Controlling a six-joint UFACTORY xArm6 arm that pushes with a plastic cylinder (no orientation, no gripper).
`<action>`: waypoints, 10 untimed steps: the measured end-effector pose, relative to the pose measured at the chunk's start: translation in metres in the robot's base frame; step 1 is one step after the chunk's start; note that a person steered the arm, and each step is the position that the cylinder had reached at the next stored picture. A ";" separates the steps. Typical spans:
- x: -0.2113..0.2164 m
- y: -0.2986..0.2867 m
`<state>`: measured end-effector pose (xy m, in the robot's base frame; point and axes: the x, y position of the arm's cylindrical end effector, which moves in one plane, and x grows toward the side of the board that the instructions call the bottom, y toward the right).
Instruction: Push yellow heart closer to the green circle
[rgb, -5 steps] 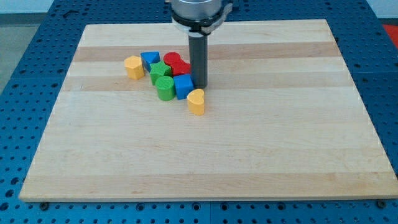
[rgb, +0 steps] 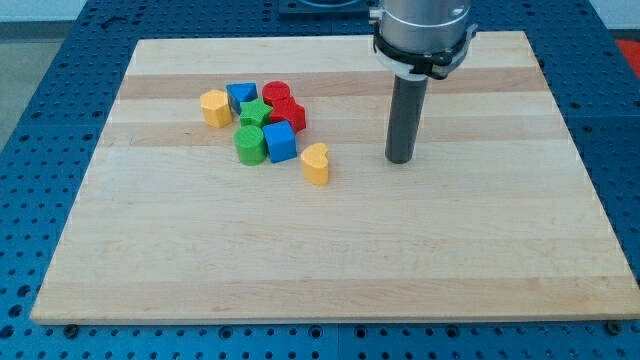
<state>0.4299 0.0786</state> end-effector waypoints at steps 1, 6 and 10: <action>0.000 0.000; 0.039 -0.078; 0.014 -0.124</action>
<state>0.4437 -0.0451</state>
